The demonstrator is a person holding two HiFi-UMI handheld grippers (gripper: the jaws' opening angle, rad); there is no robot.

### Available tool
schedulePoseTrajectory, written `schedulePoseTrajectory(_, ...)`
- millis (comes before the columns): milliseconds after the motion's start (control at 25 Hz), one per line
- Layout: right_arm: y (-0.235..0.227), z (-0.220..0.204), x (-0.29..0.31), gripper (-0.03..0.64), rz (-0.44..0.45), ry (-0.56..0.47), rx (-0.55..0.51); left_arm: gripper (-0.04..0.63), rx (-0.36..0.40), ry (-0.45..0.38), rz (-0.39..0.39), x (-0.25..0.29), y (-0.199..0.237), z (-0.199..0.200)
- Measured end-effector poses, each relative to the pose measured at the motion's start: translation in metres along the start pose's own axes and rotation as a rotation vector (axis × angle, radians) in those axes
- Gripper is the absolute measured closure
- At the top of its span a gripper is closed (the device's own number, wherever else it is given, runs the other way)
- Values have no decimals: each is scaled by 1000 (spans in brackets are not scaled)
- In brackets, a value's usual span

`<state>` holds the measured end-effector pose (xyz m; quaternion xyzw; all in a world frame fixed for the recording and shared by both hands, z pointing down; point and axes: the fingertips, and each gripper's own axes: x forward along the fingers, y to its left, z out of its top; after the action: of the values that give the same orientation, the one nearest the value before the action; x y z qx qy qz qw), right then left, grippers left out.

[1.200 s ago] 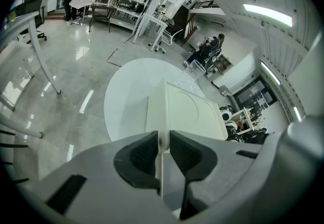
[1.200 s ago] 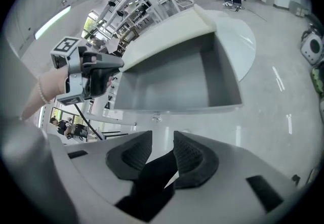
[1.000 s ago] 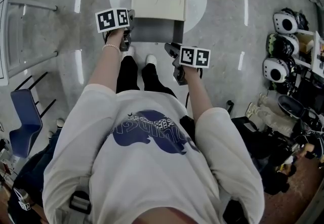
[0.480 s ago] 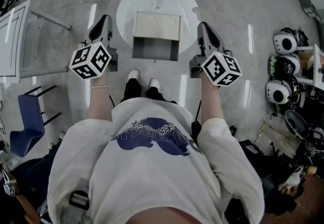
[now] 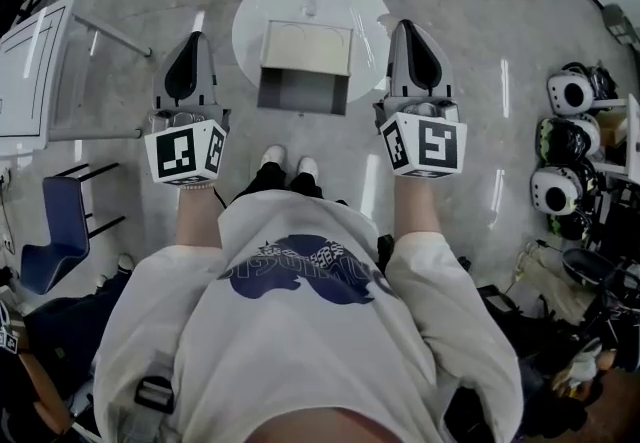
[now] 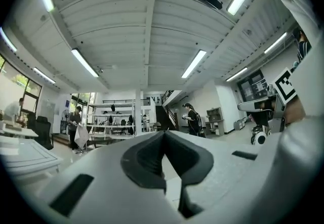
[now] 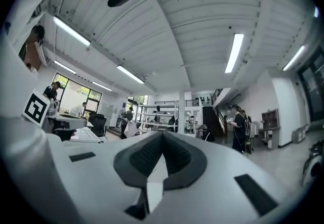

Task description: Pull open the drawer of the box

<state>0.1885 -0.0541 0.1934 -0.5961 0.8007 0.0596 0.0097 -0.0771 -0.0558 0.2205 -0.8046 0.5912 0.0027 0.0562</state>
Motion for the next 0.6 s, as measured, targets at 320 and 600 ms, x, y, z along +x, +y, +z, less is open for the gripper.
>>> schedulePoseTrajectory(320, 8, 16, 4, 618, -33, -45, -76, 588, 38, -112, -58, 21, -4, 34)
schedulePoseTrajectory(600, 8, 12, 13, 618, -68, -50, -91, 588, 54, -133, -94, 40, -9, 34)
